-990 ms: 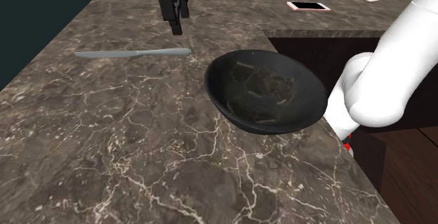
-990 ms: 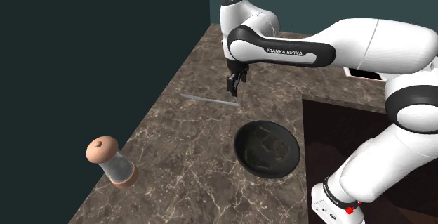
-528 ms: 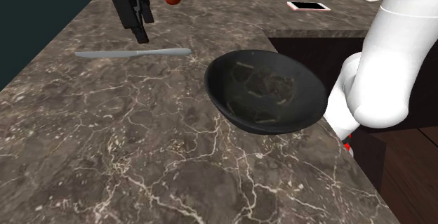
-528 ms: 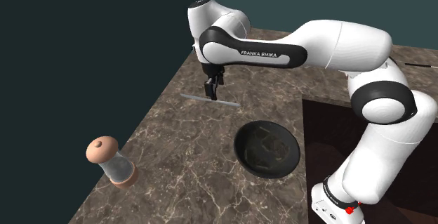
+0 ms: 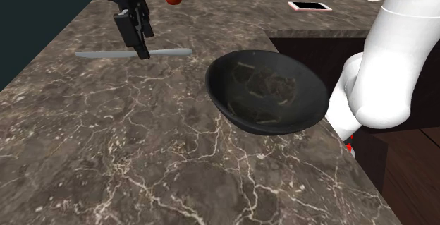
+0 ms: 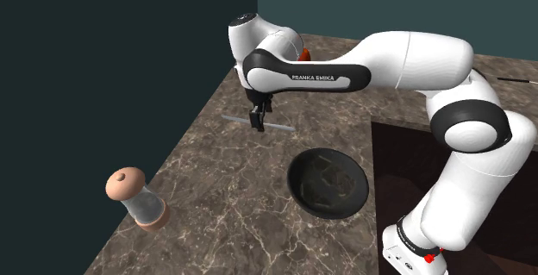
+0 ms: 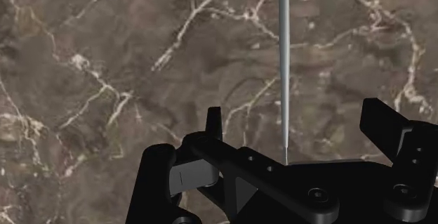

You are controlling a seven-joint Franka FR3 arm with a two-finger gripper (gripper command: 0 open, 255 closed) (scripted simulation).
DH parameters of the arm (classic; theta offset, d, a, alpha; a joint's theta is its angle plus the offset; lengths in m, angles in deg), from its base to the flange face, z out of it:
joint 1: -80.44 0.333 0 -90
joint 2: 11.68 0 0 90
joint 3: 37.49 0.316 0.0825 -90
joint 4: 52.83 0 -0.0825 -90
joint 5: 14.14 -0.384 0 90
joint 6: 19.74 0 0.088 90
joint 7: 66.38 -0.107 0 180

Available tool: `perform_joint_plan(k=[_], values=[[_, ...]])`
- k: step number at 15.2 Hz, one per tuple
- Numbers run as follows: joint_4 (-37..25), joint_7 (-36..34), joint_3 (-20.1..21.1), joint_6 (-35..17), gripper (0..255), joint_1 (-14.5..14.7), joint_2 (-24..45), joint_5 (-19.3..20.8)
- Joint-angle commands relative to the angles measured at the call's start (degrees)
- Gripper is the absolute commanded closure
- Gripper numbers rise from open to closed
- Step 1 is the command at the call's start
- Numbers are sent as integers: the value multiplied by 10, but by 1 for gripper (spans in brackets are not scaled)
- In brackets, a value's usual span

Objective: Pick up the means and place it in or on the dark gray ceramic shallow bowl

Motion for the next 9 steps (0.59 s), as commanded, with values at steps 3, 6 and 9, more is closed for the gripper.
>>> perform_joint_plan(k=[3,6,9], values=[[14,1,0,-11,0,-1,-3,-1],[14,1,0,-11,0,-1,-3,-1],[14,1,0,-11,255,-1,-3,-1]])
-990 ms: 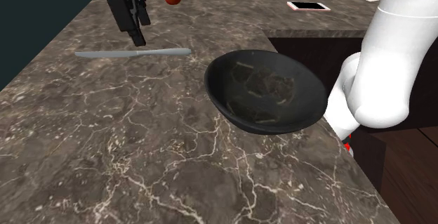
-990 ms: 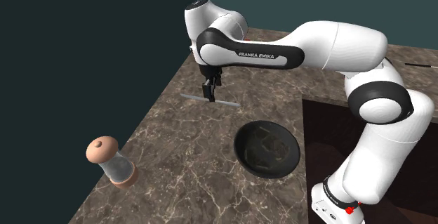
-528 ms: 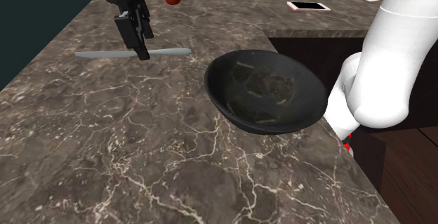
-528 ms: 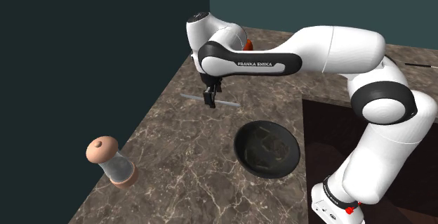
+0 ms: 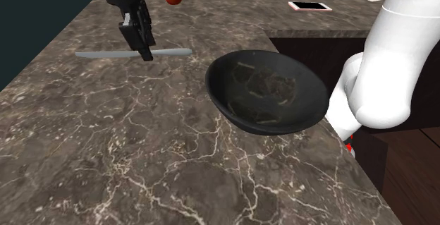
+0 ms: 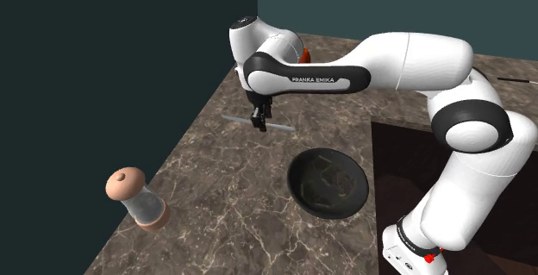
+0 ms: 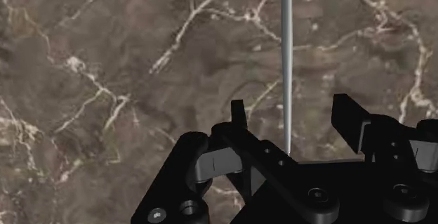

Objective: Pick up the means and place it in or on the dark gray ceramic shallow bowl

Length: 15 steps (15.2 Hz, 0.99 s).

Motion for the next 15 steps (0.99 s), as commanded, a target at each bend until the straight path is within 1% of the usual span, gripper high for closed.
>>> perform_joint_plan(k=[1,9,15], values=[[0,0,0,0,255,0,0,0],[0,0,0,0,255,0,0,0],[-55,2,1,49,255,4,7,2]])
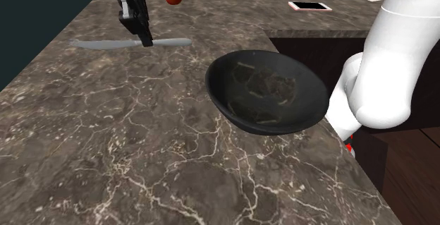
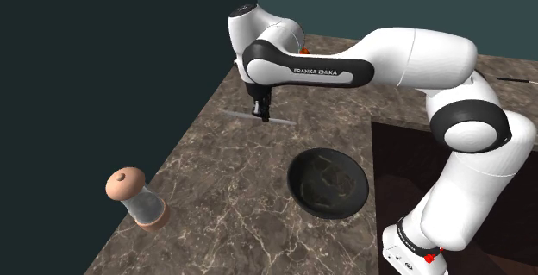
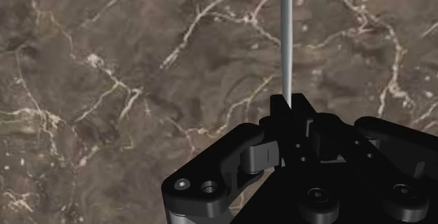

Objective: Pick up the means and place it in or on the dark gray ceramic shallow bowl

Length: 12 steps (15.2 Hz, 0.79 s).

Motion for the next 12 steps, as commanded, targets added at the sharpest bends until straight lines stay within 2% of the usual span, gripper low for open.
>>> perform_joint_plan(k=[1,12], values=[[-21,0,1,17,255,2,5,2],[-156,0,3,119,255,16,39,15]])
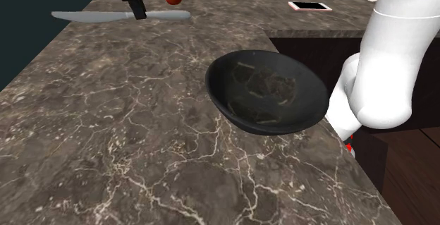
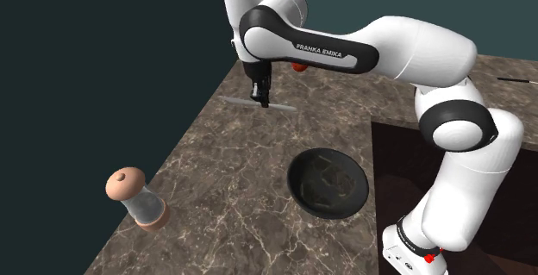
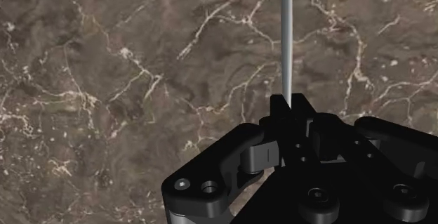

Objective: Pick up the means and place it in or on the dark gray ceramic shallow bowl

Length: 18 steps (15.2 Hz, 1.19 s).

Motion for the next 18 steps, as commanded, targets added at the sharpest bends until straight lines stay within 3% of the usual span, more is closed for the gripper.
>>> perform_joint_plan(k=[1,8,13,15,18], values=[[-28,0,1,21,255,4,8,3],[-160,-1,2,105,255,27,58,24],[-311,4,-2,188,255,63,126,54],[-162,-10,9,133,255,29,31,17],[-35,-20,15,97,255,9,-63,-20]])
